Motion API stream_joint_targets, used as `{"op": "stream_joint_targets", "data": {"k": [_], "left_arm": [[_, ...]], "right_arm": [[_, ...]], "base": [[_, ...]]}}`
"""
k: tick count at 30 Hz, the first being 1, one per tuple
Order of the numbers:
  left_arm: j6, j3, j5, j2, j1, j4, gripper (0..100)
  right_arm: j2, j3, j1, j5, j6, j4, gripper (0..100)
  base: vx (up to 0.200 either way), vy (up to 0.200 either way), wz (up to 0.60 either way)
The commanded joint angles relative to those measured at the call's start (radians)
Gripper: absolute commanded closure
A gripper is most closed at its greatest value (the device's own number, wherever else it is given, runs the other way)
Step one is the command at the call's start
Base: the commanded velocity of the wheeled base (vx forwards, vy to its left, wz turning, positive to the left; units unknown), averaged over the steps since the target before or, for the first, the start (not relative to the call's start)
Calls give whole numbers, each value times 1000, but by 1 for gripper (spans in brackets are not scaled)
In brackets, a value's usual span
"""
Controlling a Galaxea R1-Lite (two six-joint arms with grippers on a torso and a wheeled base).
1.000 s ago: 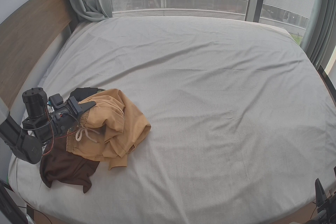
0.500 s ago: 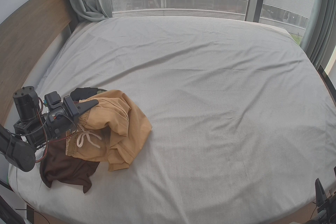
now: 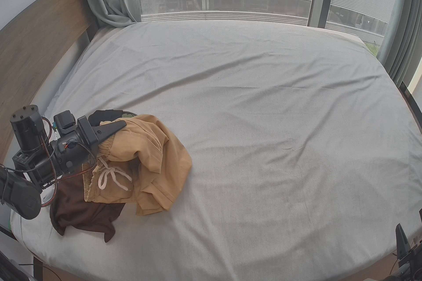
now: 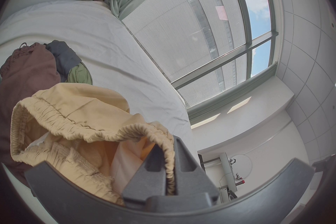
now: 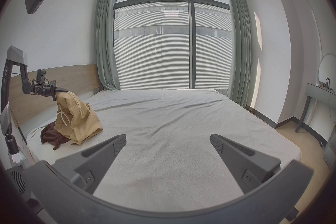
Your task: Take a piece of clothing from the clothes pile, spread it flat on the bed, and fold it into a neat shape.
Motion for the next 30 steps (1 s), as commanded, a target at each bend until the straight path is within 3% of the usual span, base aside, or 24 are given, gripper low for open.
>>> {"op": "stream_joint_targets", "data": {"k": [1,8,10,21,30], "left_arm": [[-2,-10,-4,-4,-19,-1,100],[-91,-63,-7,-6,-64,-1,100],[-197,-99,12,-16,-108,-2,100],[-377,-185,188,-24,-234,30,100],[-418,-195,193,-33,-269,56,100]], "right_arm": [[-13,18,0,0,0,-1,0],[-13,18,0,0,0,-1,0],[-13,18,0,0,1,-1,0],[-13,18,0,0,1,-1,0],[-13,18,0,0,1,-1,0]], "base": [[0,0,0],[0,0,0],[0,0,0],[0,0,0],[0,0,0]]}}
